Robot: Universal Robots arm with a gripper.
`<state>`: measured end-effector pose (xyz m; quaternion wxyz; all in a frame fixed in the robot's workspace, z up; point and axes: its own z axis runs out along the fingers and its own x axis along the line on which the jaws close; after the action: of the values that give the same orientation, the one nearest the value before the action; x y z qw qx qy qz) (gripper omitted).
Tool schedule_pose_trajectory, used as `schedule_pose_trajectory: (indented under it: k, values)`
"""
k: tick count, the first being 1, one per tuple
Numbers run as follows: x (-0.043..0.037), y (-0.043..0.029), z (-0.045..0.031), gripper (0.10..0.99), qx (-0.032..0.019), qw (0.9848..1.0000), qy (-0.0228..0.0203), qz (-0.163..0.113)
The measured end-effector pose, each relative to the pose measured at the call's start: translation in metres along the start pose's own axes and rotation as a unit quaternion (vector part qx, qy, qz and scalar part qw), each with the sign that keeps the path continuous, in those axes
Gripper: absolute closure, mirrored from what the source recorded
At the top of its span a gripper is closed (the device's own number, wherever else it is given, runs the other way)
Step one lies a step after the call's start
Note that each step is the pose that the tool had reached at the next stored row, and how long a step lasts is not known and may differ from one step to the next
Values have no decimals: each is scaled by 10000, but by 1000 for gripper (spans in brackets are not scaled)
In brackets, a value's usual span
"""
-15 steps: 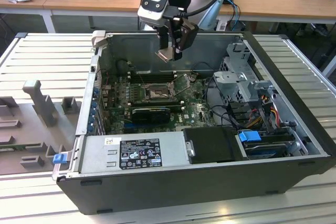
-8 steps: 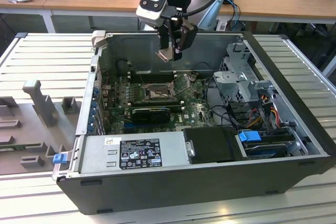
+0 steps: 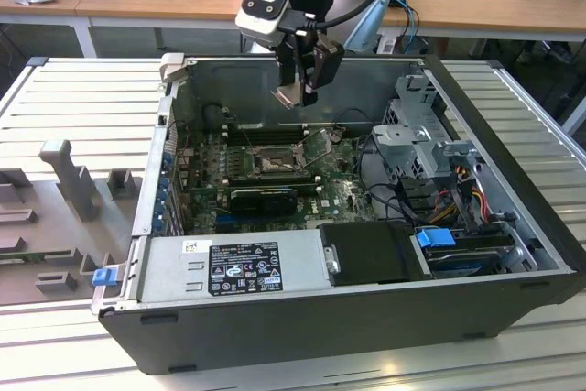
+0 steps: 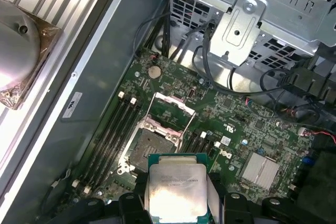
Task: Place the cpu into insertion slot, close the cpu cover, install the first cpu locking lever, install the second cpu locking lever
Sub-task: 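Place the cpu into insertion slot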
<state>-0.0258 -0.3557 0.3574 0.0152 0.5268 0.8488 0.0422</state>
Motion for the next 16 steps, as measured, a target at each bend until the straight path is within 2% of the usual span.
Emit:
schedule_pose_trajectory:
  k: [16]
  values:
    - [0,0,1,557,-6,9995,-29,329]
